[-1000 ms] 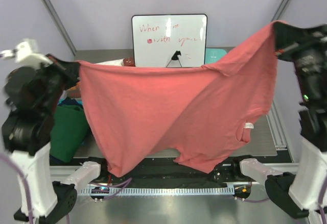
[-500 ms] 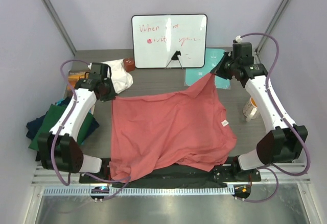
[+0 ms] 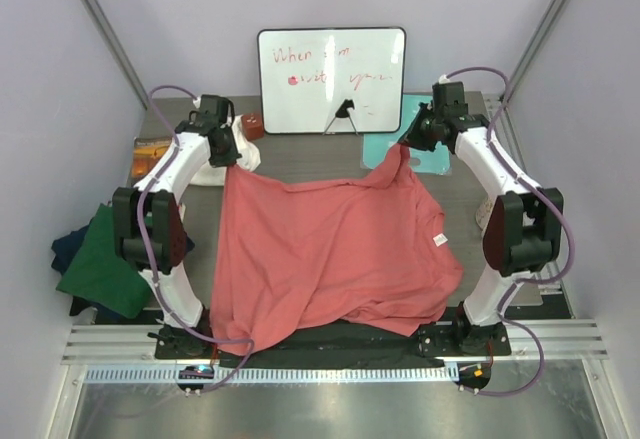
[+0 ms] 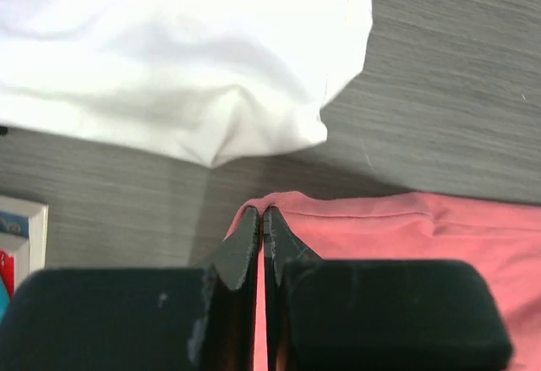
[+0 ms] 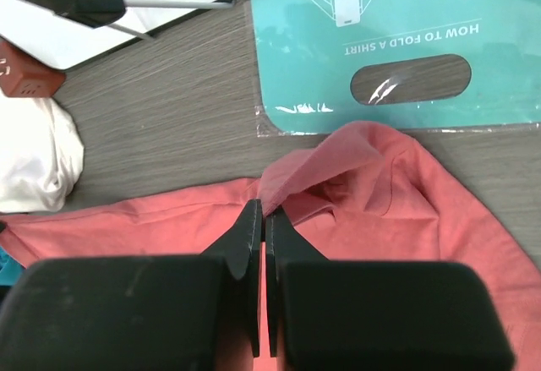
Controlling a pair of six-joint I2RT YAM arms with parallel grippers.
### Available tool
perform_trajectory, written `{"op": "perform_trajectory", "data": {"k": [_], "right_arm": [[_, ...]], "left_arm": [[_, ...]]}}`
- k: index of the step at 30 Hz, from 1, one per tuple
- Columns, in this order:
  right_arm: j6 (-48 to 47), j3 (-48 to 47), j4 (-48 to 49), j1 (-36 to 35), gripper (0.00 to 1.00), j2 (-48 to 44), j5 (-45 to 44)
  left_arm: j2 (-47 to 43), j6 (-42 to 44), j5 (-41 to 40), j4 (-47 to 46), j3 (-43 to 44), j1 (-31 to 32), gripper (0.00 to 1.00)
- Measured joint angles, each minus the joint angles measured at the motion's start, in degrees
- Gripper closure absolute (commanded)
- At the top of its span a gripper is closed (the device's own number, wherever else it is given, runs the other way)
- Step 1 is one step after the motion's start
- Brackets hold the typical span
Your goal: Fold and stack the t-shirts
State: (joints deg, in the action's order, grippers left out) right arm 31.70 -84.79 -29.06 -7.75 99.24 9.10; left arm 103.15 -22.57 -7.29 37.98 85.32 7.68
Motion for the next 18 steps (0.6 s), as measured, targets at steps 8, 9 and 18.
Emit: {"op": "perform_trajectory", "data": {"k": [8, 9, 18], "right_arm": [[-0.04, -6.93, 0.85, -0.02, 0.99, 9.60, -0.68], [-0.07, -7.58, 0.81, -0.02, 0.99, 10.40, -0.90], [-0.68, -13.49, 0.61, -0.02, 0.99, 16.50, -4.13]], "left_arm": [[7.61, 0.87, -1.79, -1.01, 3.61, 0.00, 1.00], [8.02, 1.01, -2.08, -1.01, 3.63, 0.00, 1.00], [10.86, 4.24, -5.40, -0.85, 7.76, -0.55, 1.00]]}}
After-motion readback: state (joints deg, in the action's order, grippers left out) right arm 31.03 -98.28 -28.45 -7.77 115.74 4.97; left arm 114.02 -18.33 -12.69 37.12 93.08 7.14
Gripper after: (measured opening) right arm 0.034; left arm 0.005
